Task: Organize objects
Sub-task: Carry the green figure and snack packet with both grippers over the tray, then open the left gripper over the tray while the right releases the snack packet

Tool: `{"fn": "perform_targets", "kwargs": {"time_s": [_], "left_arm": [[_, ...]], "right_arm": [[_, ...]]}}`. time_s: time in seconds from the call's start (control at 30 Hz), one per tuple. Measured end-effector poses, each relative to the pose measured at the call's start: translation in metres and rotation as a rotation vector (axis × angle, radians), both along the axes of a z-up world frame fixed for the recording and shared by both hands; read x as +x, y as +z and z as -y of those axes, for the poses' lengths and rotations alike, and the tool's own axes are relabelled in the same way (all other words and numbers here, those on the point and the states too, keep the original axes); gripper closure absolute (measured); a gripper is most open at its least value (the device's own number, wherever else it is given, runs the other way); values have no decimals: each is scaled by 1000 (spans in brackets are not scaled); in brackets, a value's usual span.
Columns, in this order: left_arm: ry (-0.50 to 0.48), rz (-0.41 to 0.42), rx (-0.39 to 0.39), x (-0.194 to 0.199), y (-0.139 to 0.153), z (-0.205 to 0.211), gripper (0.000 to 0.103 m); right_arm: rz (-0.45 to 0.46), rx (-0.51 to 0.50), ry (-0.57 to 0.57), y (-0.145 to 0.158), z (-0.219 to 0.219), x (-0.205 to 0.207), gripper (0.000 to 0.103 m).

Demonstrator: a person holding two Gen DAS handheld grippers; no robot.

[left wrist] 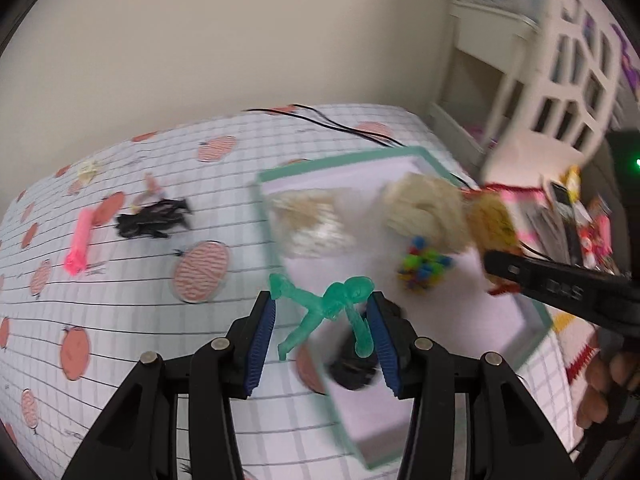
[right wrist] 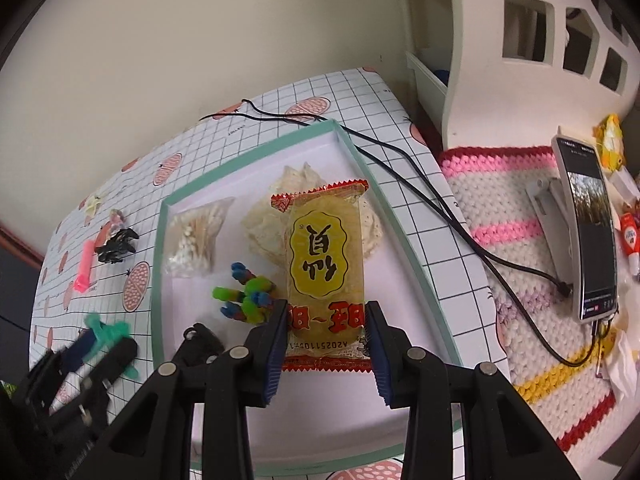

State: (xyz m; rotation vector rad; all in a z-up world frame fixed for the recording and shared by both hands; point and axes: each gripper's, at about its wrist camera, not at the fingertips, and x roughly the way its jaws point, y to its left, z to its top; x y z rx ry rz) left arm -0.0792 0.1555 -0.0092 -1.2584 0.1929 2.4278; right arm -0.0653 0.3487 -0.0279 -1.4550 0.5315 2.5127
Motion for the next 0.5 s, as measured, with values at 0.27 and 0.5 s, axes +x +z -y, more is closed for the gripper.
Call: {"fn": "perform_targets", "kwargs": {"time_s": [0.27, 0.5], "left_arm": [[-78, 54, -23, 15, -13, -30, 54], [-89, 142, -56, 15, -31, -37, 54]], "right_arm": [[55, -7, 16, -12, 0, 0, 63], [117, -16, 13, -24, 0, 1, 62]]}}
